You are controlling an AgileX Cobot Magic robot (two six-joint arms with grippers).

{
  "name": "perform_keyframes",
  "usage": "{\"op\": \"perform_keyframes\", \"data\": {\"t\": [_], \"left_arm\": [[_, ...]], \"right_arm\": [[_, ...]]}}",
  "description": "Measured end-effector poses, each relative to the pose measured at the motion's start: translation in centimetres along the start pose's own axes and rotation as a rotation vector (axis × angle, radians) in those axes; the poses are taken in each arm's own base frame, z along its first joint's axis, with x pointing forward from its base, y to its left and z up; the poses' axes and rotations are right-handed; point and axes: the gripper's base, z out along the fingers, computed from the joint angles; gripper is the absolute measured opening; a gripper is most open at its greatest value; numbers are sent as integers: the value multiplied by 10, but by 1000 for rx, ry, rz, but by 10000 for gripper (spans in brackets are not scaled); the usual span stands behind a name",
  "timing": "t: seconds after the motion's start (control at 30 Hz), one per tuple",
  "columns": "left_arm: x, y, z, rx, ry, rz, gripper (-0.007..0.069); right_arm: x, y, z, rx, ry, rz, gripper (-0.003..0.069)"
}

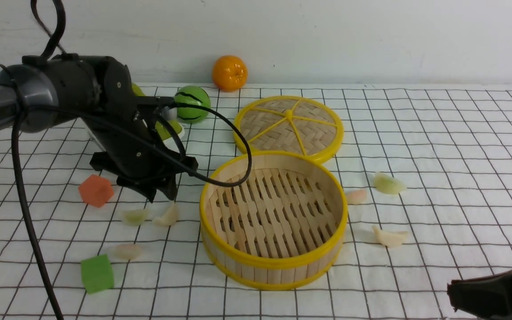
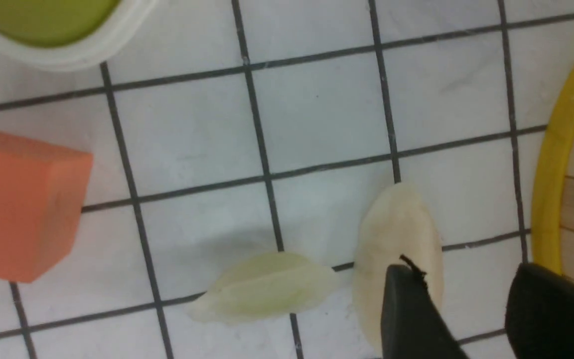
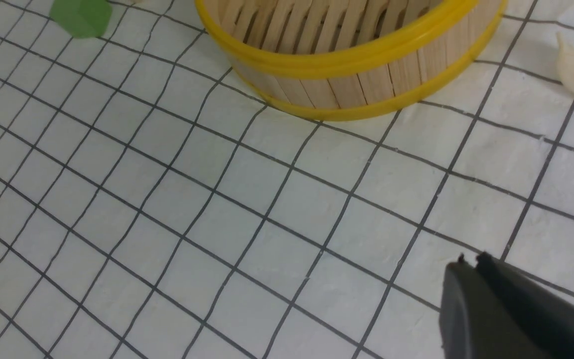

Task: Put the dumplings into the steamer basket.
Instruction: Use the left arm to grab a dumpling

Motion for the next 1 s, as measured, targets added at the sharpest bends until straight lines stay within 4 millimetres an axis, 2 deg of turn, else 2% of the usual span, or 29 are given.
{"op": "perform_keyframes", "data": {"t": [0.23,0.7,1.0], "left_arm": [[3,1,20,8,43,-17,279],[4,2,29,-1,54,-11,279],[7,4,40,-12,90,-3,239]], "right_arm": [[0,0,0,1,-1,0,20],[-1,0,0,-2,-8,1,24],[-1,0,0,-3,-9,-1,29]]}}
